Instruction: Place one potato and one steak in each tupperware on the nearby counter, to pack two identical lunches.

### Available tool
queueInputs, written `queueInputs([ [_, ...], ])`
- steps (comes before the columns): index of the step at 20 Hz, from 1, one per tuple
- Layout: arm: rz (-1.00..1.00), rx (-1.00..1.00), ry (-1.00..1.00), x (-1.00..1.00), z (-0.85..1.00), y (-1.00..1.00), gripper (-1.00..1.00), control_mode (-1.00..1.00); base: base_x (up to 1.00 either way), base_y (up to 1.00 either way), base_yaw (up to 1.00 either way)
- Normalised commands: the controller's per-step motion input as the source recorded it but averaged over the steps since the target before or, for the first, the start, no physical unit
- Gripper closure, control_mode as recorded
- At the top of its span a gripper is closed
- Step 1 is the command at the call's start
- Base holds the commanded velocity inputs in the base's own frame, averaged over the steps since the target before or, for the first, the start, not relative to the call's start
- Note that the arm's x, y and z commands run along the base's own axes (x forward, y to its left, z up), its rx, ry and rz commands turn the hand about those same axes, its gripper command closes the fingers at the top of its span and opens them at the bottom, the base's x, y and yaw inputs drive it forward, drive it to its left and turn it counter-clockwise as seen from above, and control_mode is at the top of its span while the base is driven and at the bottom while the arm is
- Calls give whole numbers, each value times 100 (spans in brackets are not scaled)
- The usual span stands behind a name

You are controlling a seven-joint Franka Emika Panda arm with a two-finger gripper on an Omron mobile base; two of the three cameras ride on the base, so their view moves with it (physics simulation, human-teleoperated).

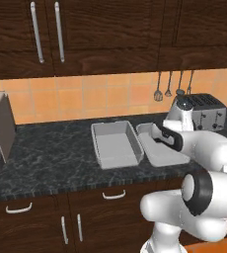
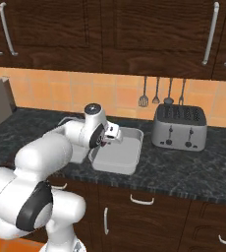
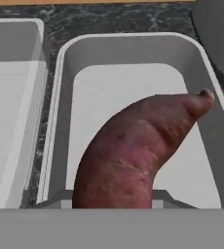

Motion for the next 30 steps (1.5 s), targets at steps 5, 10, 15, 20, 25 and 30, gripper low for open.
queueInputs([
  [5, 0, 2, 4, 45, -62, -7, 100, -100, 0, 0, 0],
  [10, 0, 3, 0, 34, -47, -10, 100, -100, 0, 0, 0],
  [15, 0, 3, 0, 15, -34, -8, 100, -100, 0, 0, 0],
  [20, 0, 0, 0, 26, -32, 0, 100, -100, 0, 0, 0],
  [25, 0, 0, -1, 31, -9, 5, -100, -100, 0, 0, 0],
  [30, 0, 0, 0, 10, -11, 17, -100, -100, 0, 0, 0],
])
